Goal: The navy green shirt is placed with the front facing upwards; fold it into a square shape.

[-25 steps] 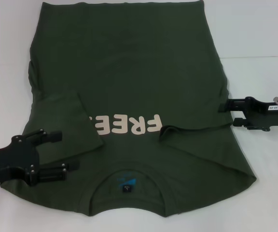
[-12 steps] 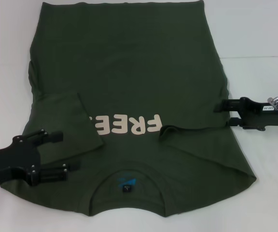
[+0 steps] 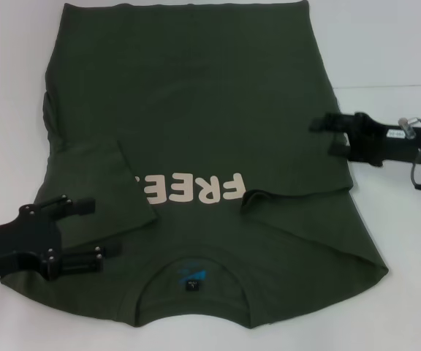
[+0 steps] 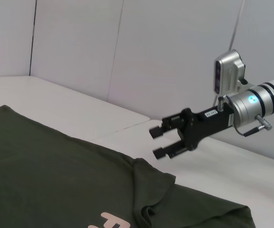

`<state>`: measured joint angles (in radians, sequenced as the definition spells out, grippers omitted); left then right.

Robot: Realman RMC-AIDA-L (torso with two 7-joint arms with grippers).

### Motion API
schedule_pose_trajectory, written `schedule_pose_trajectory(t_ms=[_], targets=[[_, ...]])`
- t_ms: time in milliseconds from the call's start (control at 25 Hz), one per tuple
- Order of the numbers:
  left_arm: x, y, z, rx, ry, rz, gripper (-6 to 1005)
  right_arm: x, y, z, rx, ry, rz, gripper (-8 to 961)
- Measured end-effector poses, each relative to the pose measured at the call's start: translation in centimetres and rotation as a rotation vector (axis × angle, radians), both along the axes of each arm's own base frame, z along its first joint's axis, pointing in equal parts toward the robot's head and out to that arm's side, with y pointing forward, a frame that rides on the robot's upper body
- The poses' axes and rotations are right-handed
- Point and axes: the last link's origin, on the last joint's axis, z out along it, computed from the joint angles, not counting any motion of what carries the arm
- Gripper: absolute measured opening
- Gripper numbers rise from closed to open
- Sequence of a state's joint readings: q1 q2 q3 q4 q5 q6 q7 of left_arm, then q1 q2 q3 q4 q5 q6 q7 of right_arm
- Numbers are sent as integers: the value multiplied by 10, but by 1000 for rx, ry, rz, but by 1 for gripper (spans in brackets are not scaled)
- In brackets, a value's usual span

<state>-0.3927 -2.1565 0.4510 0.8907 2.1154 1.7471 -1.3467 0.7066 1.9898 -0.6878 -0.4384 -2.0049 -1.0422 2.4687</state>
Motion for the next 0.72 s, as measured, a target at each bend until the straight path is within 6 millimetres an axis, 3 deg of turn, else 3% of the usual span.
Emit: schedule_pose_trajectory(t_ms=[240, 440, 600, 720], targets=[[-1, 0, -1, 1, -1, 8, 945, -8, 5, 0, 42, 17, 50, 764], [0, 3, -1, -33, -54, 95, 945, 3, -4, 18, 63, 0, 99, 765], [1, 12, 11, -97, -131, 244, 946, 12, -28, 41, 107, 11, 250, 765], [-2, 13, 25, -184, -179, 380, 946, 30, -54, 62, 139, 55, 260, 765]])
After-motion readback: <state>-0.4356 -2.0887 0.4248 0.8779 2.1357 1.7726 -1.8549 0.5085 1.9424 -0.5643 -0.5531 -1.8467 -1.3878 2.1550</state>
